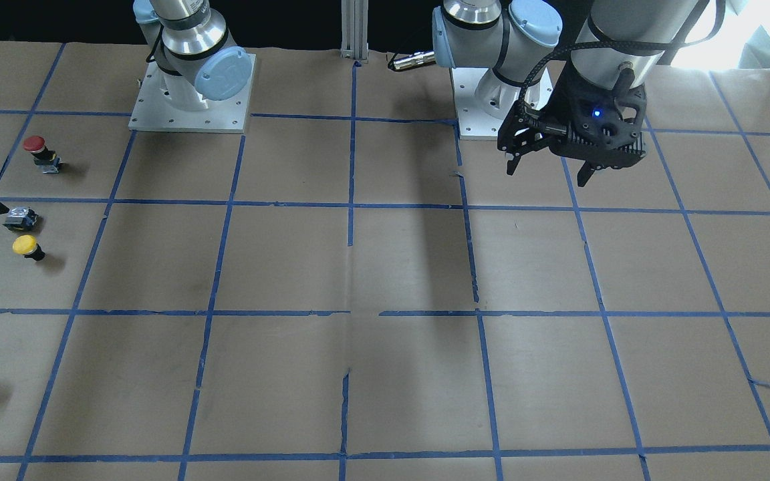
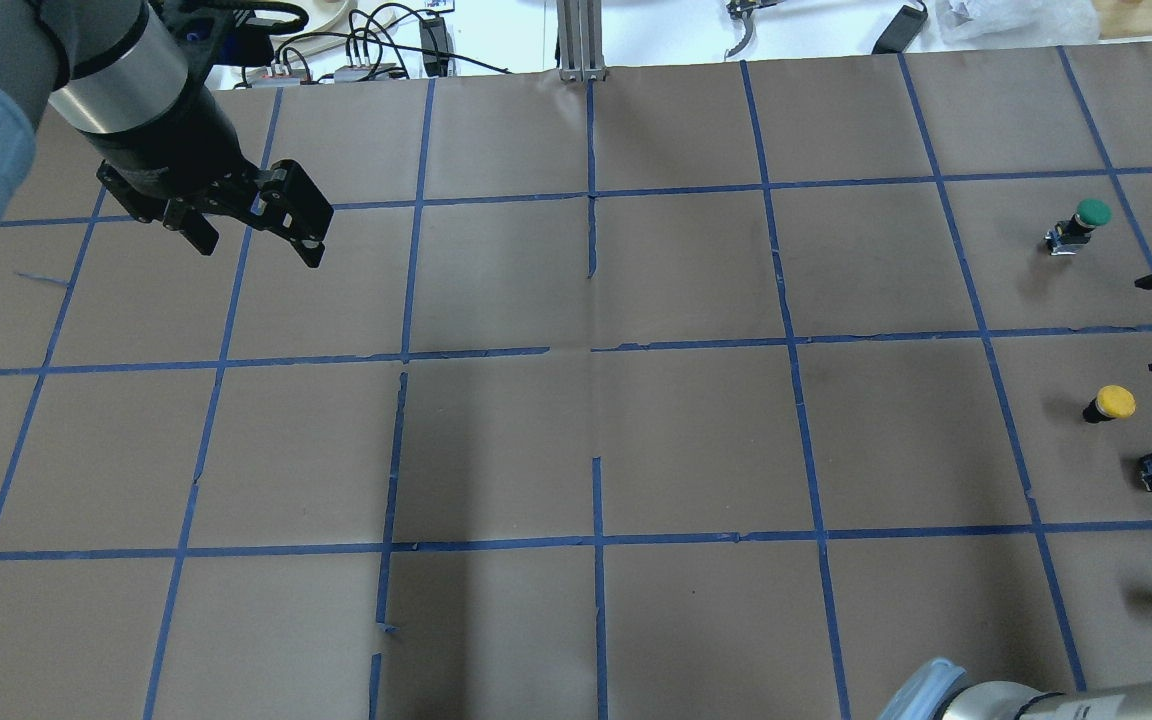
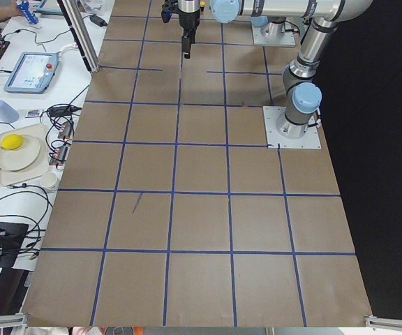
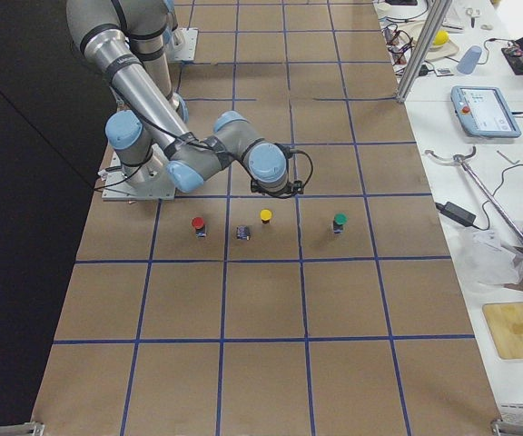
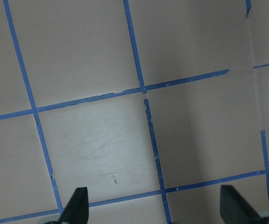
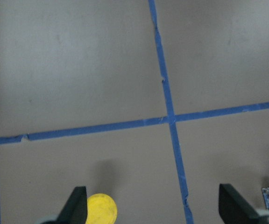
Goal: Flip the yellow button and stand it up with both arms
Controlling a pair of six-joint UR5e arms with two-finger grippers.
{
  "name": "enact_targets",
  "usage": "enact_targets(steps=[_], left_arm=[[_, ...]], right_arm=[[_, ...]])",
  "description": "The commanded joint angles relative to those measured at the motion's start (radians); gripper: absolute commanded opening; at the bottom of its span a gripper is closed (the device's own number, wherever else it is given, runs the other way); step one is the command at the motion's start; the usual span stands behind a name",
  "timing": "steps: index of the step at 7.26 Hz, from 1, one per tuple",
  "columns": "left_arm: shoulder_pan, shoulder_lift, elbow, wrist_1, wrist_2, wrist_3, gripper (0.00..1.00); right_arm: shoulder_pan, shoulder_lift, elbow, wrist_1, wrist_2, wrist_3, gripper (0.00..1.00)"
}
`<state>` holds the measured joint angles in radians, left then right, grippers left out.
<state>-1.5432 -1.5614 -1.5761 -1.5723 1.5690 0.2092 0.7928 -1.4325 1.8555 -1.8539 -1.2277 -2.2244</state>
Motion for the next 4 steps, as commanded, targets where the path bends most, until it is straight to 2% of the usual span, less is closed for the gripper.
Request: enact_targets(steps=[1, 3, 4], left_arm=[[0.0, -0.002, 0.013, 0.0, 0.005, -0.002, 0.99], [0.0, -0.005, 0.039, -0.015, 0.002, -0.068, 0.99], [0.0, -0.005, 0.042, -0.015, 0.003, -0.07, 0.99]], right_arm=[[0.165, -0.013, -0.158, 0.102, -0.057, 0.356, 1.0], [0.355, -0.031, -0.277, 0.188, -0.134, 0.779, 1.0], [0.447, -0.046, -0.292, 0.188, -0.183, 0.995, 1.0]])
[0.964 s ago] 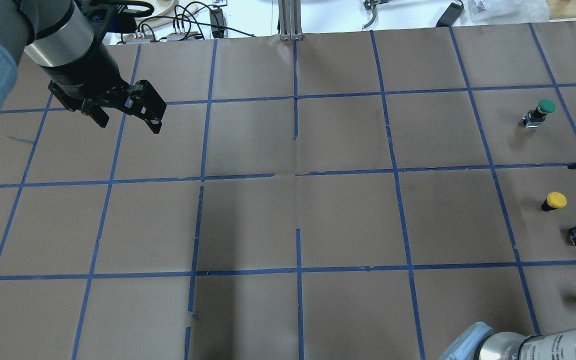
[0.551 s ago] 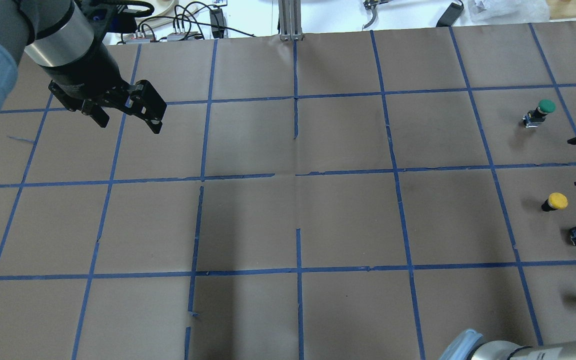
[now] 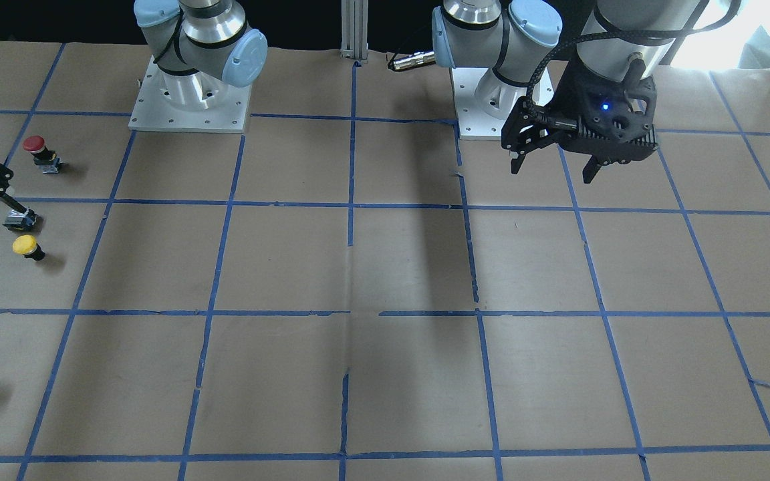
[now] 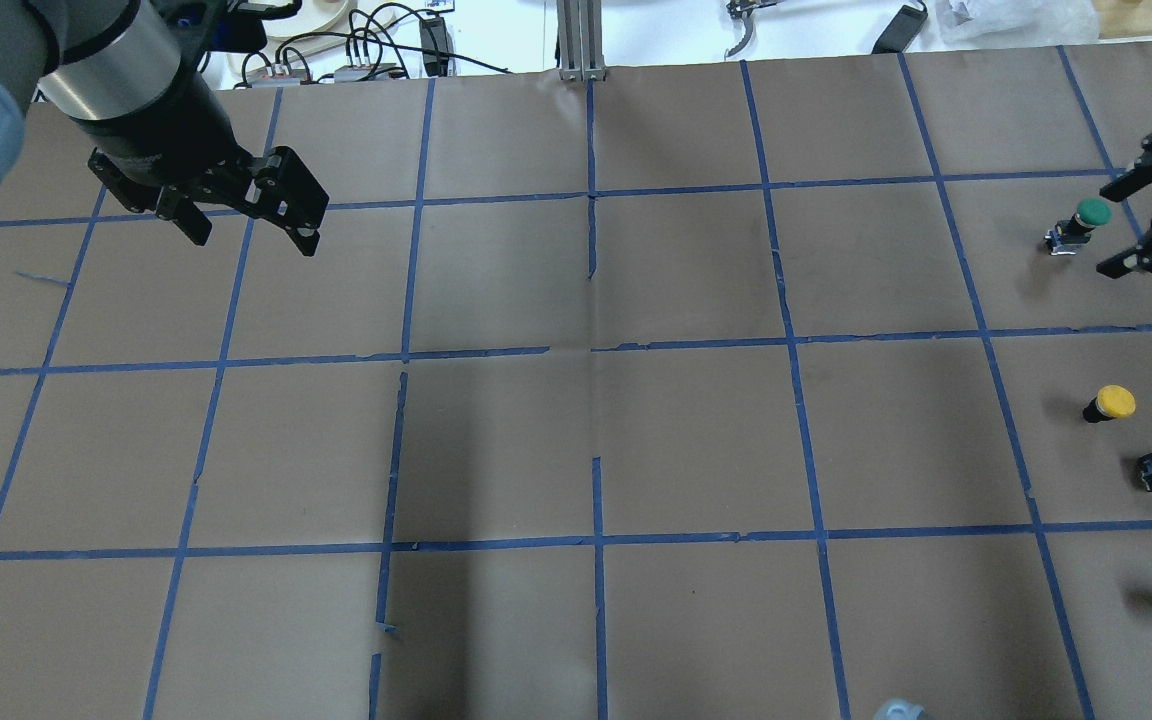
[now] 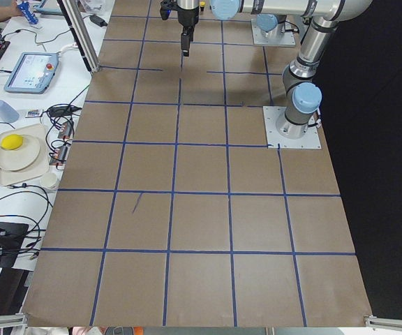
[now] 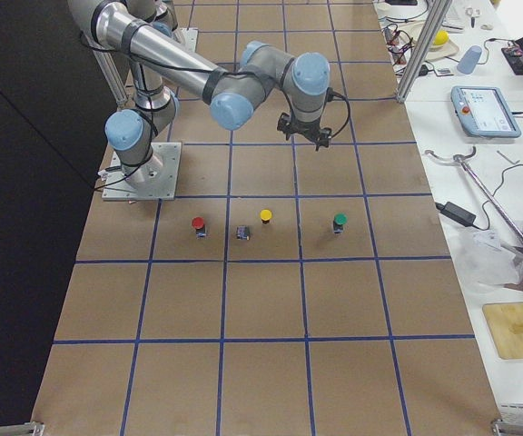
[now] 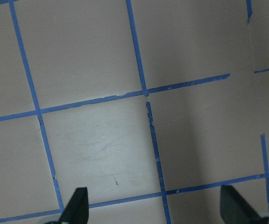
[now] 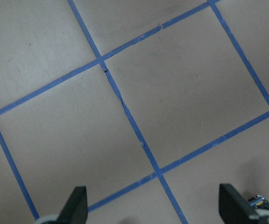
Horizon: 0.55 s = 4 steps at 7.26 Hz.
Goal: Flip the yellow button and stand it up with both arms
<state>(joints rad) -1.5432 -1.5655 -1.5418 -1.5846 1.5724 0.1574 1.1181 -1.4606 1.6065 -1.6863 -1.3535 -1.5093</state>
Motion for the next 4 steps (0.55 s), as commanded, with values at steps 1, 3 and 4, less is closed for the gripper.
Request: enact_targets(steps=[1, 3, 4], left_arm=[[0.0, 0.002, 0.008, -0.011, 0.001, -0.018, 0.99], [0.0, -0.002, 0.015, -0.037, 0.001, -0.018, 0.99], [0.0, -0.01, 0.031, -0.063, 0.001, -0.022, 0.99]], right_arm=[[0.191, -0.033, -0.045, 0.017, -0.093, 0.478, 1.0], [0.3, -0.067, -0.046, 0.066, -0.189, 0.933, 1.0], [0.355, -0.069, -0.062, 0.1, -0.223, 1.118, 1.0]])
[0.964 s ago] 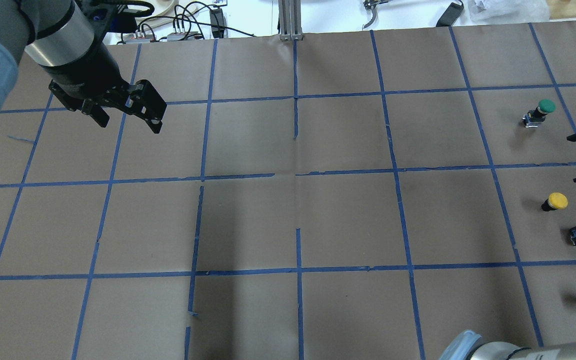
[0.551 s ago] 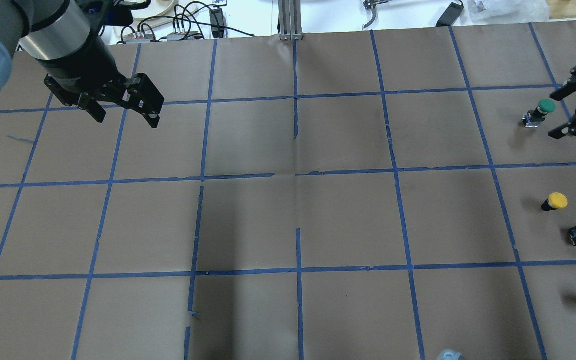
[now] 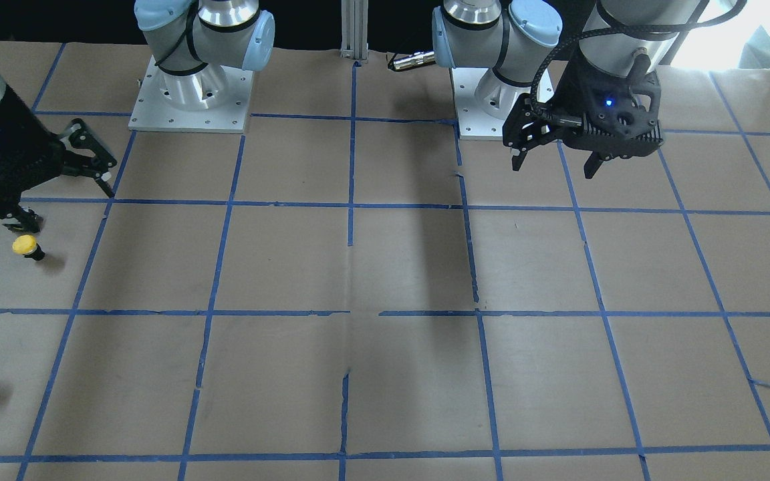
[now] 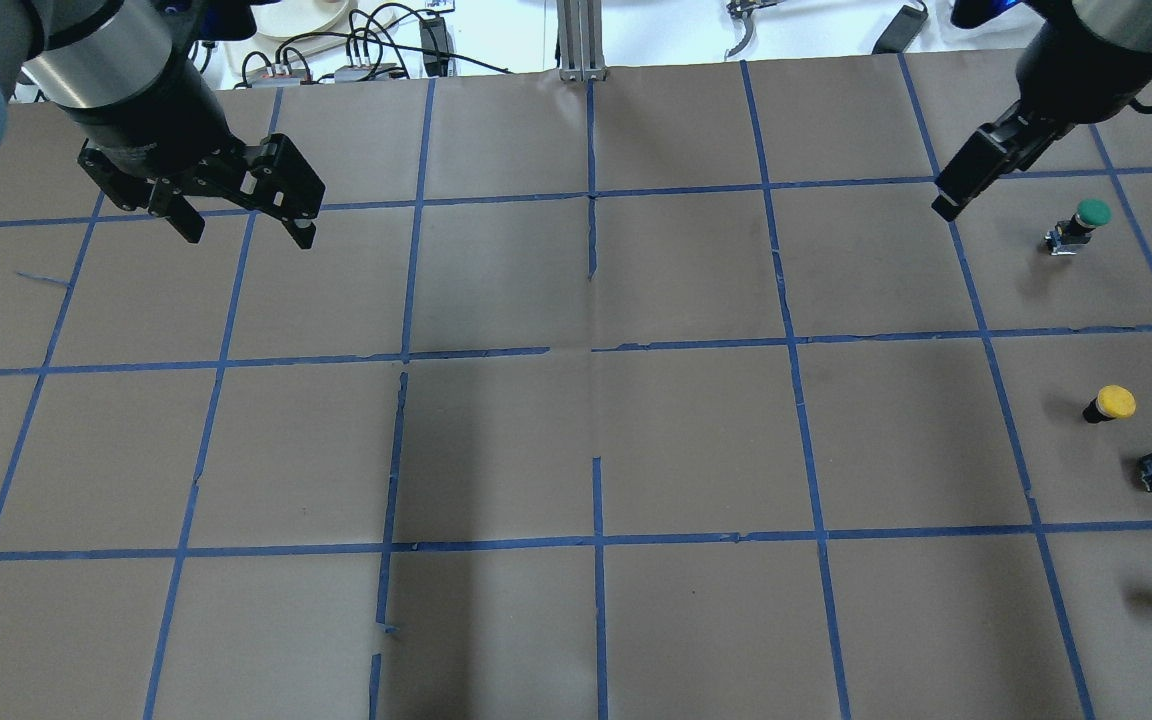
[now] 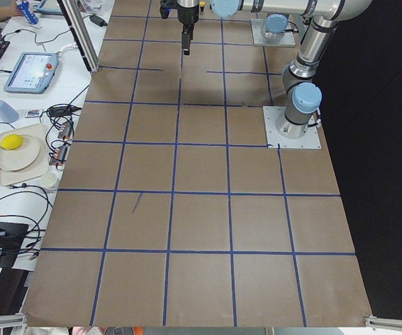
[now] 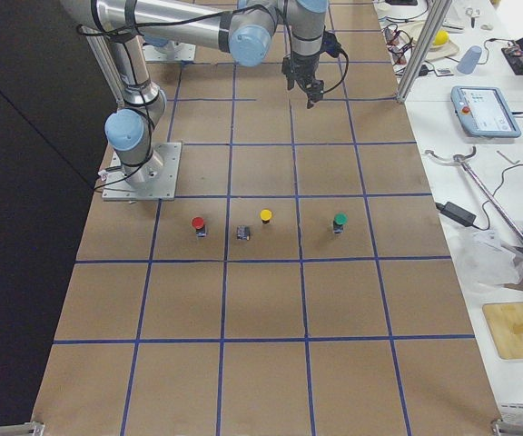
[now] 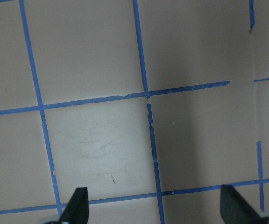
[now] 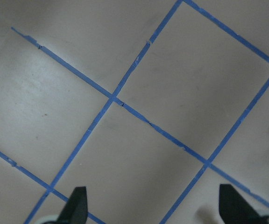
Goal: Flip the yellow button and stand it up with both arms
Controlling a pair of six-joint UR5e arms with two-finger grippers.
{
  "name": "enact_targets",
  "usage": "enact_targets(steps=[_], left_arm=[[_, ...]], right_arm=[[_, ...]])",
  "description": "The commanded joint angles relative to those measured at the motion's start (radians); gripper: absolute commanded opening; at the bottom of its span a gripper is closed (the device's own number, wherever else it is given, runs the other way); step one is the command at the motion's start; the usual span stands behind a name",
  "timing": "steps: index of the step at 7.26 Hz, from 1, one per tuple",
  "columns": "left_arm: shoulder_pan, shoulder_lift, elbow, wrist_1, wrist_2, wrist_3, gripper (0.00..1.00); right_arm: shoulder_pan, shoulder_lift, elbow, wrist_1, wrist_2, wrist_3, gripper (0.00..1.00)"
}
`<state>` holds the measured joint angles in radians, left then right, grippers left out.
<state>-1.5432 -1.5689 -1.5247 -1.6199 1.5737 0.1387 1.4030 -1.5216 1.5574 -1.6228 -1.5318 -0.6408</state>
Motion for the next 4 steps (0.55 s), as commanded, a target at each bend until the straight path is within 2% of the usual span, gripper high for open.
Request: enact_targets(steps=[1, 2, 4], left_arm=[[0.0, -0.014, 0.035, -0.046, -0.001, -0.042, 1.0], [0.0, -0.022, 0.061, -0.07, -0.001, -0.053, 1.0], [0.0, -0.033, 0.101, -0.109, -0.001, -0.053, 1.0]], right_arm=[[0.121, -0.003, -0.031, 0.063, -0.077, 0.382, 1.0], [0.16, 0.0, -0.046, 0.063, -0.056, 0.552, 1.0], [0.172, 0.0, -0.053, 0.064, -0.047, 0.647, 1.0]])
